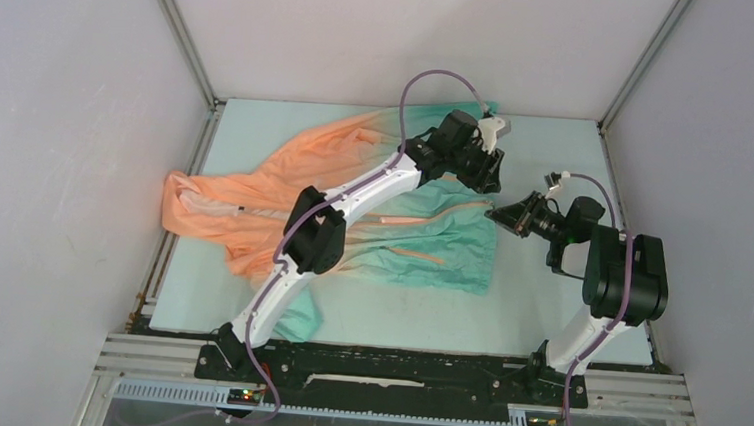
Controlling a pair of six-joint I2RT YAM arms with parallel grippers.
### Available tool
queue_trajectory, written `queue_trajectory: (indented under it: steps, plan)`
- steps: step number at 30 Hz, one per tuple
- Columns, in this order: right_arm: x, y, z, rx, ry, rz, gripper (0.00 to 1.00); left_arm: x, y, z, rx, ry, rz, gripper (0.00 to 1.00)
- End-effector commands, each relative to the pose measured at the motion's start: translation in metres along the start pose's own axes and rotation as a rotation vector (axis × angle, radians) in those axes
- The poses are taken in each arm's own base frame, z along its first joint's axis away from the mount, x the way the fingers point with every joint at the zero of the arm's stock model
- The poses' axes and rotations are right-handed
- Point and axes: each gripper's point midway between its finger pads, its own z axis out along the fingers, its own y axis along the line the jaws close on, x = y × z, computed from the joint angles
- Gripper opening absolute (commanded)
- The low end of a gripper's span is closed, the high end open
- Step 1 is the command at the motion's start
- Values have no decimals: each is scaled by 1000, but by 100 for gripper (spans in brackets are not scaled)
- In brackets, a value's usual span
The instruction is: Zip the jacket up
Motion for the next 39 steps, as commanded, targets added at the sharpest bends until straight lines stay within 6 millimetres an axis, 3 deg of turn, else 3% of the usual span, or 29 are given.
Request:
queue_trajectory:
  steps: [1,6,19,39]
  plan:
    - [-3,8,2,-11,6,-61,0,-17,-8,-10,-72,-43,41,53]
    - [-2,6,2,4,10,-67,0,-11,-12,-10,-139,-24,69,57]
    - [-2,6,3,9,13,-67,0,8,-12,-10,-243,31,146,48]
    - [-3,6,4,6,20,-65,0,0,-16,-23,-266,-12,142,49]
